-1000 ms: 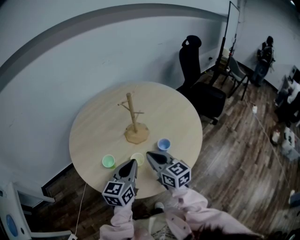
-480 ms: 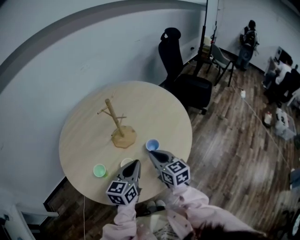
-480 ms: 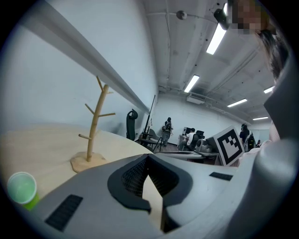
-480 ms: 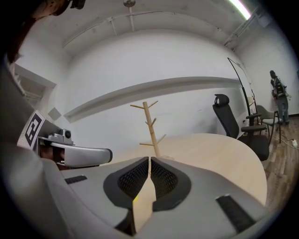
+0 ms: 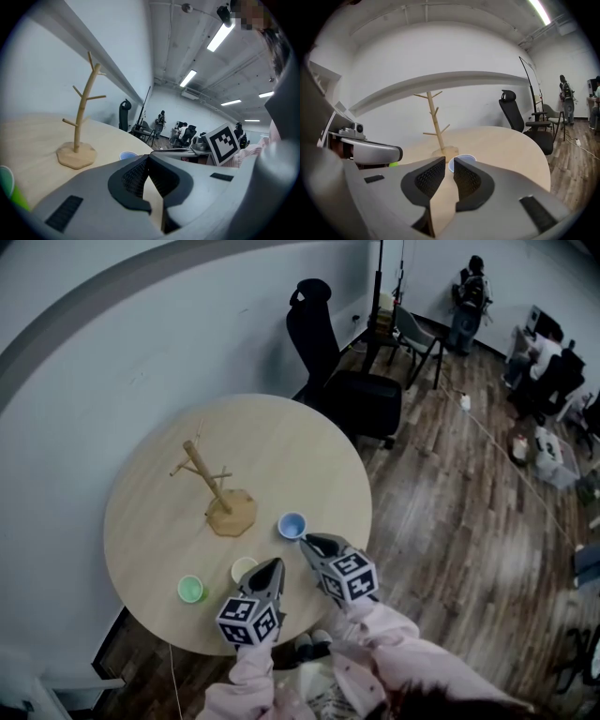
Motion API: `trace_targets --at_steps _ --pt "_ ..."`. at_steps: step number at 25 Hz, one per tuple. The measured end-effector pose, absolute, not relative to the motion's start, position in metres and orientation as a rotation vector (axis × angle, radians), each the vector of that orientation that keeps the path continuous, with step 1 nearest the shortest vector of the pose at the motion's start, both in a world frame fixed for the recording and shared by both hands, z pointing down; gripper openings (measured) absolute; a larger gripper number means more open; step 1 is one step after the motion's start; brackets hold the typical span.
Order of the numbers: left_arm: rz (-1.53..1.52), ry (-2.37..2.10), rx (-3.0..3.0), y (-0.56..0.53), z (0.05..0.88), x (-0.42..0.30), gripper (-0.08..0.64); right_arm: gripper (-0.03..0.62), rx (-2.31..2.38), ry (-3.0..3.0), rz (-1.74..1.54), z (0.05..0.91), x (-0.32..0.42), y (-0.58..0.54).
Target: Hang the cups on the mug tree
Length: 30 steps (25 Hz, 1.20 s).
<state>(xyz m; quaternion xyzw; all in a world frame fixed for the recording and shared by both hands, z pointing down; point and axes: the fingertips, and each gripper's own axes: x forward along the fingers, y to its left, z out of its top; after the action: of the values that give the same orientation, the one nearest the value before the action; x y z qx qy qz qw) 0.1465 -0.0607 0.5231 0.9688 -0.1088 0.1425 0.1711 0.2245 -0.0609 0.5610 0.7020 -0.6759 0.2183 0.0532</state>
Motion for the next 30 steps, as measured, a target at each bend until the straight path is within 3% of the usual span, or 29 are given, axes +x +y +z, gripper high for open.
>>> trace_targets --at_steps 15,30 --pt "0.438 -0.248 2.685 -0.063 0.546 0.158 0.002 0.227 2.061 -1.97 0.708 0.611 0.238 -0.077" --pt "0.447 -0.235 2.653 -0.073 0.555 0.169 0.002 0.318 1.964 -1.941 0.653 0.64 0.241 -0.108"
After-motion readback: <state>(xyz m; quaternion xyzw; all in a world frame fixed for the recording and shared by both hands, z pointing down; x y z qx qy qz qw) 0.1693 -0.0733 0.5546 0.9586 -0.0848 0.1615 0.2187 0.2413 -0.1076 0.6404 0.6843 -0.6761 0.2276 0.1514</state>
